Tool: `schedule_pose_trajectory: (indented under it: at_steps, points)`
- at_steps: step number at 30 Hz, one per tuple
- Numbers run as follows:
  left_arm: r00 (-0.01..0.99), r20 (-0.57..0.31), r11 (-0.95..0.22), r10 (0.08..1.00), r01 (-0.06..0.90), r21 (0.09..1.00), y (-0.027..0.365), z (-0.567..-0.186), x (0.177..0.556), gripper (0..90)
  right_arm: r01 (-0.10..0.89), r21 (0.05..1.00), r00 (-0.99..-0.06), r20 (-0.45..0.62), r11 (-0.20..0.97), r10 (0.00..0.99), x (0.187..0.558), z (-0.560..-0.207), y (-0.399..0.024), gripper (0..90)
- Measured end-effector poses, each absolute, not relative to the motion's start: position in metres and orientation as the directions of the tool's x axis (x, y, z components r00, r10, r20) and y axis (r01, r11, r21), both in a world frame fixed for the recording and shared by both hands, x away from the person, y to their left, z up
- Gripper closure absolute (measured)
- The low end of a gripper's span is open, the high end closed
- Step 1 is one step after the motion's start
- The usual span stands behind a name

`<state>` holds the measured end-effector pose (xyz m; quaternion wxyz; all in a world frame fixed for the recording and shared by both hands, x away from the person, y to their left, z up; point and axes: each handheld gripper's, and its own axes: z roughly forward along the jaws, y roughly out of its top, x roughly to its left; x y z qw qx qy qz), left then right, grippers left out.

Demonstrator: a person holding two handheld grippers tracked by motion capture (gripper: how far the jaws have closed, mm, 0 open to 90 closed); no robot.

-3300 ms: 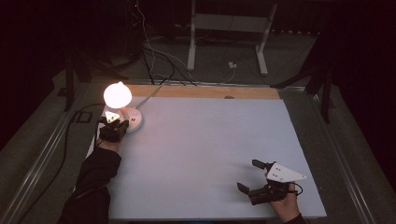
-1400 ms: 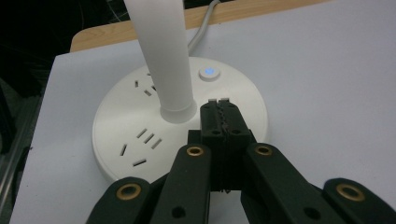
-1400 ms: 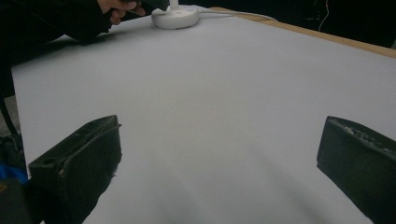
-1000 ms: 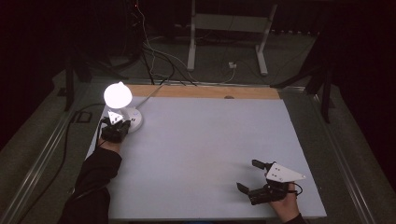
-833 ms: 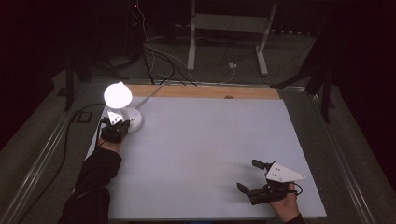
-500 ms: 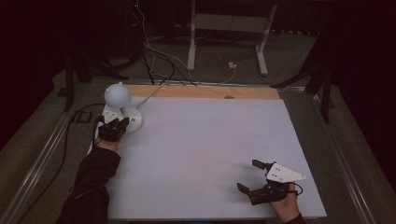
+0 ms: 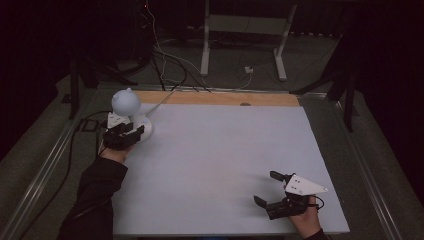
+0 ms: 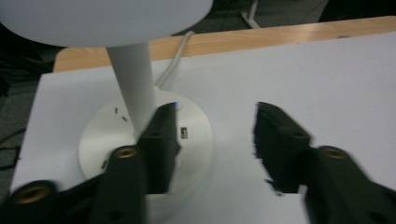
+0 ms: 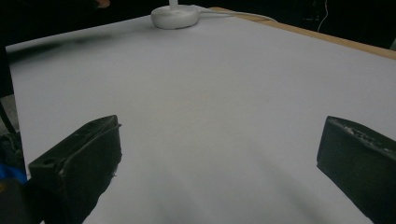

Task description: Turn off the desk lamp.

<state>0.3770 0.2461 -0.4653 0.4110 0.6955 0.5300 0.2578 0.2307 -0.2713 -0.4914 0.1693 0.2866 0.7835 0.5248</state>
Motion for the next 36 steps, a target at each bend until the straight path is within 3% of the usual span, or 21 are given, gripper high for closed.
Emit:
schedule_pose_trajectory:
  at_steps: [2,3,5,7,8,9,11,22,36]
  points:
    - [0.307,-0.085,-0.097,0.948,0.532,0.841,0.245,-0.465,0.377,45.4,0.272,0.919,-0.778,0.037,0.284,0.627,0.231,-0.491,-0.271,0.0]
    - [0.306,-0.088,-0.096,0.948,0.537,0.838,0.244,-0.464,0.376,35.3,0.272,0.920,-0.778,0.037,0.284,0.628,0.231,-0.491,-0.272,0.0]
    - [0.325,-0.101,-0.100,0.940,0.547,0.831,0.241,-0.462,0.375,31.2,0.272,0.919,-0.777,0.036,0.284,0.629,0.230,-0.491,-0.272,0.0]
    - [0.336,-0.098,-0.108,0.937,0.546,0.831,0.238,-0.459,0.373,16.8,0.271,0.920,-0.777,0.035,0.283,0.629,0.231,-0.491,-0.272,0.0]
    - [0.354,-0.114,-0.111,0.928,0.554,0.825,0.237,-0.458,0.372,16.8,0.271,0.920,-0.777,0.035,0.283,0.629,0.231,-0.491,-0.272,0.0]
    - [0.363,-0.117,-0.114,0.924,0.555,0.824,0.236,-0.457,0.370,8.5,0.273,0.920,-0.777,0.037,0.283,0.628,0.231,-0.491,-0.272,0.0]
    - [0.386,-0.120,-0.128,0.914,0.558,0.820,0.234,-0.456,0.366,1.2,0.271,0.920,-0.777,0.036,0.282,0.629,0.231,-0.491,-0.272,0.0]
    - [0.479,-0.168,-0.144,0.861,0.549,0.824,0.229,-0.458,0.337,0.4,0.273,0.921,-0.774,0.039,0.277,0.632,0.231,-0.491,-0.272,0.0]
    - [0.588,-0.145,-0.242,0.796,0.528,0.814,0.224,-0.467,0.298,0.5,0.277,0.920,-0.774,0.043,0.277,0.631,0.231,-0.492,-0.271,0.0]
